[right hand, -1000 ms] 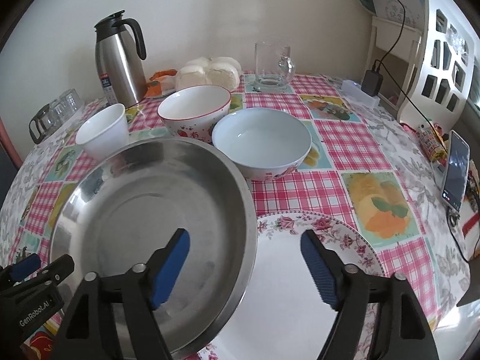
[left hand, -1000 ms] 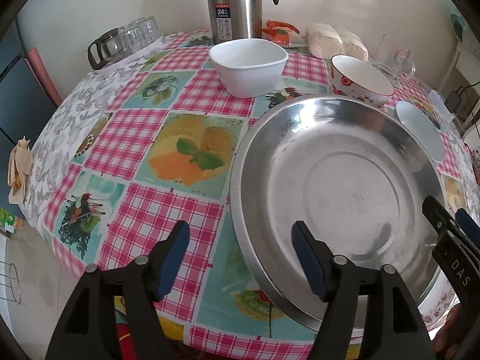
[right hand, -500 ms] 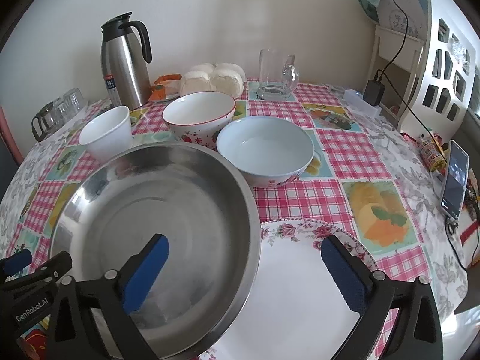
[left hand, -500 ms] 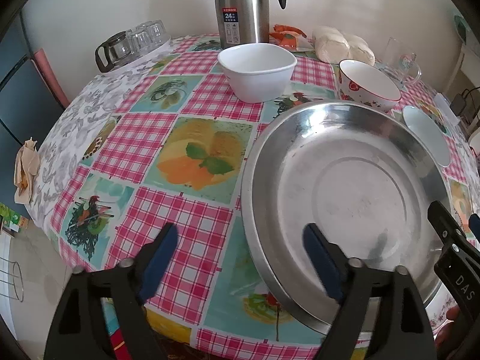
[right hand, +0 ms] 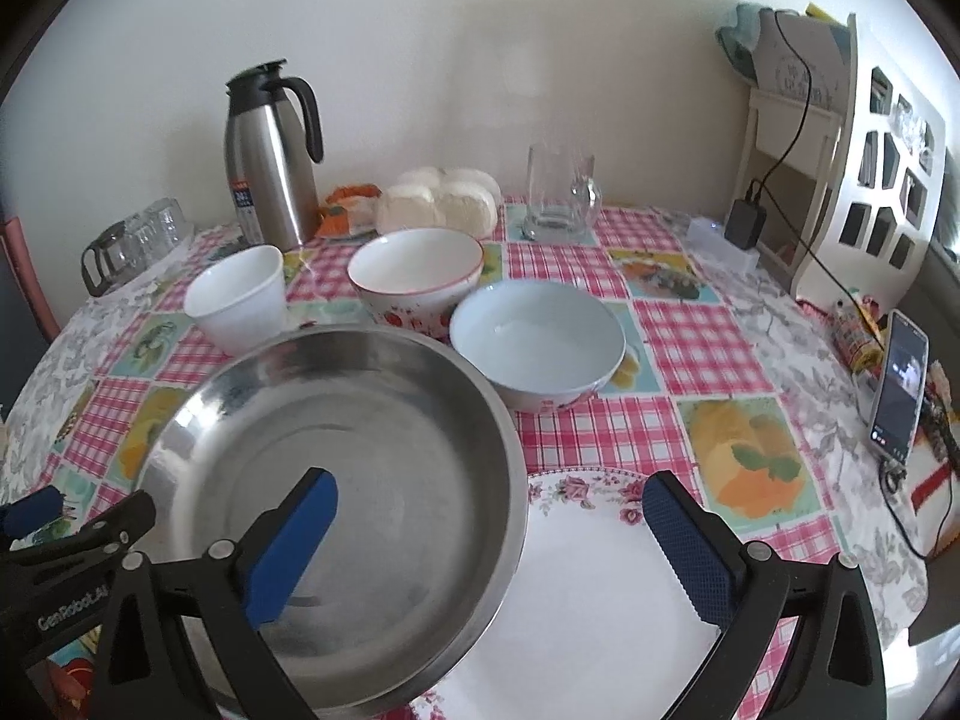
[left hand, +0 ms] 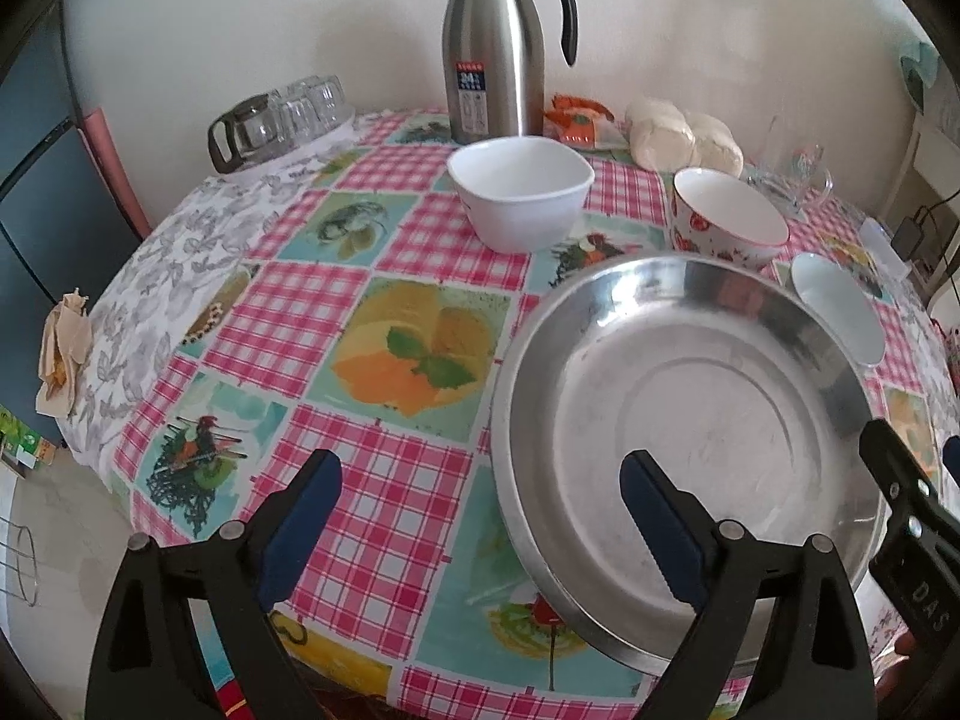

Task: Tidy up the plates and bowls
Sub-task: 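Lower the steel plate onto the cloth and open both tools, then close the right tool on the floral plate rim while the left tool grips it too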

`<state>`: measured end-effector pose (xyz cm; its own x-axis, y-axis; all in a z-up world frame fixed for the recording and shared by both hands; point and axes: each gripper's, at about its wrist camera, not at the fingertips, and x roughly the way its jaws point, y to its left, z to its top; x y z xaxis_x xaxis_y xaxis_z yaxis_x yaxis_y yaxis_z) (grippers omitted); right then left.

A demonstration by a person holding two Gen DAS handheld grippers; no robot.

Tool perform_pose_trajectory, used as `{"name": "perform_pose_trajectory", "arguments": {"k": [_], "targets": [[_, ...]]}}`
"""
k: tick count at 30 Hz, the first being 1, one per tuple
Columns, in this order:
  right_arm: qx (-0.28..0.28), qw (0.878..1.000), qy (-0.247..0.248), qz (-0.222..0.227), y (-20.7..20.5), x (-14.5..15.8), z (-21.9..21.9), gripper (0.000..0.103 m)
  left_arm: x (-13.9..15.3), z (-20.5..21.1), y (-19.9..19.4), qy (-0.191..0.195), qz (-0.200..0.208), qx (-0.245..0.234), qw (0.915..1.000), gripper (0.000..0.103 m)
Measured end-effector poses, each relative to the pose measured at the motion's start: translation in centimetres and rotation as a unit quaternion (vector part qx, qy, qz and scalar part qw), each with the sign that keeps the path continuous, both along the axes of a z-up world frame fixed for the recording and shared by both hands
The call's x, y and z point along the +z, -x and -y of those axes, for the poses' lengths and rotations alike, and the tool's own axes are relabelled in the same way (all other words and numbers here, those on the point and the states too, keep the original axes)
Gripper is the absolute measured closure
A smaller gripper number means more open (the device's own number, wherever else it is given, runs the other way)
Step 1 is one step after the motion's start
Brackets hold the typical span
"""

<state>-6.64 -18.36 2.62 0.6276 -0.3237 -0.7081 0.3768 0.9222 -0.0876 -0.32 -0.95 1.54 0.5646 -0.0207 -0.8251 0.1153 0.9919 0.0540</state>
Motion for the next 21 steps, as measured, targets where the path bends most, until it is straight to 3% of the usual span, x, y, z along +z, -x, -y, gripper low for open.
{"name": "perform_pose_trajectory", "arguments": {"k": [4, 10, 21], "targets": [[0.009, 1.0, 0.009, -0.007, 0.9, 0.4, -0.7, 0.0, 1.0, -0.4, 0.7, 0.009, 0.012, 0.008, 0.9999, 0.009], [0.002, 1.0, 0.011, -0.004, 2.8, 1.0, -0.2, 0.0, 1.8, 0.4, 2.2, 0.059, 0.001, -0.018, 0.9981, 0.009], [-0.081, 0.996, -0.026, -0.033, 7.3, 0.1, 6.4, 0.0, 1.6, 4.7, 5.8, 0.081, -0.03, -0.068, 0.994, 0.009]]}}
